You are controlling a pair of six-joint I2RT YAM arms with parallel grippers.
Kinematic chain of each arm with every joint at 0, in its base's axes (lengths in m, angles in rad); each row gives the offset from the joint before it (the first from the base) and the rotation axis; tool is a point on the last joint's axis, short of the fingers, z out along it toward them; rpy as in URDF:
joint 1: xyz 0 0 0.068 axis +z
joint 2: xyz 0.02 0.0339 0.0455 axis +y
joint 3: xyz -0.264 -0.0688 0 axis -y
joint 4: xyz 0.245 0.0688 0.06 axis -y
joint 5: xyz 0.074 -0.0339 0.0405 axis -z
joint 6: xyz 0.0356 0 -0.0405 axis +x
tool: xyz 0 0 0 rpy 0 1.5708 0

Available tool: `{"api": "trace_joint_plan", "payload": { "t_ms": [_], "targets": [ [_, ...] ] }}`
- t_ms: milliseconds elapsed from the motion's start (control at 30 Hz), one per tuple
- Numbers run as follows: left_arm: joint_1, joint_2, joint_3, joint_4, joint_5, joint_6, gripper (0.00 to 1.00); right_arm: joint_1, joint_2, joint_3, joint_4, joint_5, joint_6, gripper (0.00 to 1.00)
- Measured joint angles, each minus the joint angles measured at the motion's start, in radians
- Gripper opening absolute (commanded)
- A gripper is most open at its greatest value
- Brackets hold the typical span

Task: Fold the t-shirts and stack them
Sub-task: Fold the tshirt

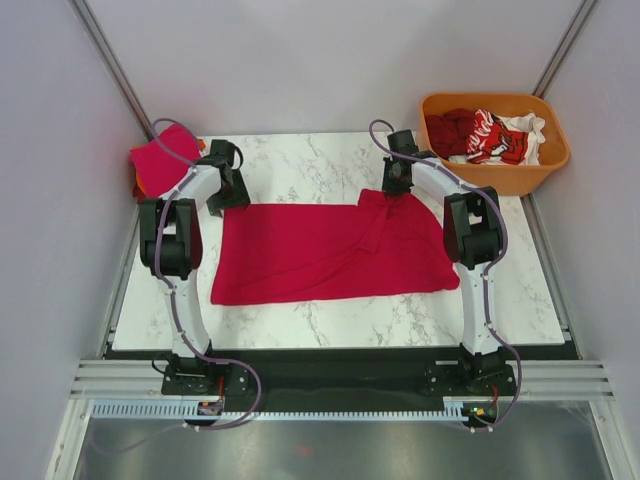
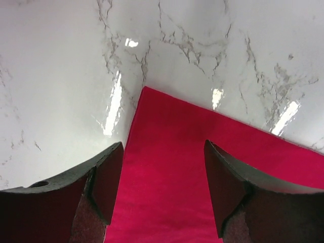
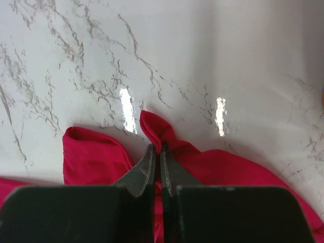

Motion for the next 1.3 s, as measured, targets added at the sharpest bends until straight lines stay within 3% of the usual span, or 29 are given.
{"api": "trace_joint_plan", "payload": {
  "t_ms": [300,533,600,700,733,800,1300],
  "targets": [
    [0.002,0.061,0.116,0.004,-0.024,0.062,0.7,0.0,-0.007,-0.008,-0.008,-0.029,-0.006,0.0],
    [0.003,0.106,0.124,0.012,-0.035,0.071,0.65,0.0,-0.007,-0.01,-0.008,-0.029,-0.01,0.0],
    [0.003,0.108,0.124,0.016,-0.037,0.071,0.56,0.0,-0.007,-0.01,-0.008,-0.029,-0.01,0.0],
    [0.001,0.112,0.124,0.025,-0.037,0.07,0.24,0.0,-0.008,-0.01,-0.008,-0.029,-0.013,0.0],
    [0.0,0.113,0.125,0.027,-0.037,0.069,0.09,0.0,-0.008,-0.01,-0.008,-0.029,-0.014,0.0],
    [-0.001,0.114,0.126,0.028,-0.039,0.073,0.02,0.0,-0.008,-0.01,-0.008,-0.029,-0.014,0.0],
    [-0.001,0.092,0.109,0.005,-0.042,0.079,0.02,-0.03,-0.05,-0.012,-0.018,-0.075,-0.018,0.0]
  ]
}}
